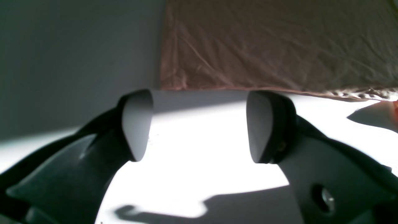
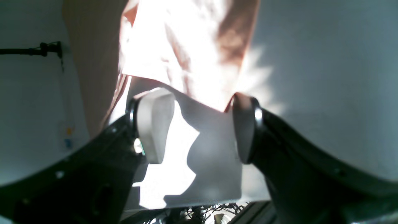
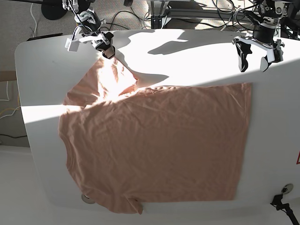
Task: Fold the T-shirt properly
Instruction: 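Lower both grippers onto the shirt's shoulder corners beside the collar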
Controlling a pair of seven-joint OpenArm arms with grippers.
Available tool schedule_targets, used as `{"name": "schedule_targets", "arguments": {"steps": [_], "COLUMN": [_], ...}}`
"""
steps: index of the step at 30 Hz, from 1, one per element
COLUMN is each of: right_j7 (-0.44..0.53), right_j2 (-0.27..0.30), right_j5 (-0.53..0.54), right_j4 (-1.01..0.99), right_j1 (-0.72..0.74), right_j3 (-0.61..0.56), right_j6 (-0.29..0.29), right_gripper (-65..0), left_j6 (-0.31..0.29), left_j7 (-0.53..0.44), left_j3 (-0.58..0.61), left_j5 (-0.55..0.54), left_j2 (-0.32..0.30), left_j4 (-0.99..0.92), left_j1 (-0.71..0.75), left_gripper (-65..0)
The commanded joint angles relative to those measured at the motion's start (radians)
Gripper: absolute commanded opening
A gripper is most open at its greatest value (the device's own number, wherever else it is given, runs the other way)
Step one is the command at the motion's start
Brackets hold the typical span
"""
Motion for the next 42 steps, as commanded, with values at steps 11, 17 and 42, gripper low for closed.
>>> {"name": "schedule_targets", "arguments": {"steps": [11,17,42], "right_j7": [-0.068,-0.073,-0.073], "right_j2": [0.000,0.001,0.035], "right_j5": [-0.008,-0.008,-0.008], "right_j4": [-0.065,-0.066,-0.065], "right_j1": [0.093,0.102,0.104], "right_j3": [0.003,0.003,-0.003], "right_j6": [-0.024,-0.030,-0.025], "right_gripper": [-37.6,-65.0,-65.0], "left_j6": [-0.003,-0.001,-0.122], "left_j7": [-0.006,-0.006,0.450], "left_j3": [-0.008,-0.007,-0.028], "left_j5": [-0.003,-0.003,-0.009], "left_j2": [-0.010,-0.010,0.028], "left_j4": [0.014,0.014,-0.348], "left_j1": [-0.025,-0.034,-0.470], "left_gripper": [-21.1,-21.1,-5.8]}}
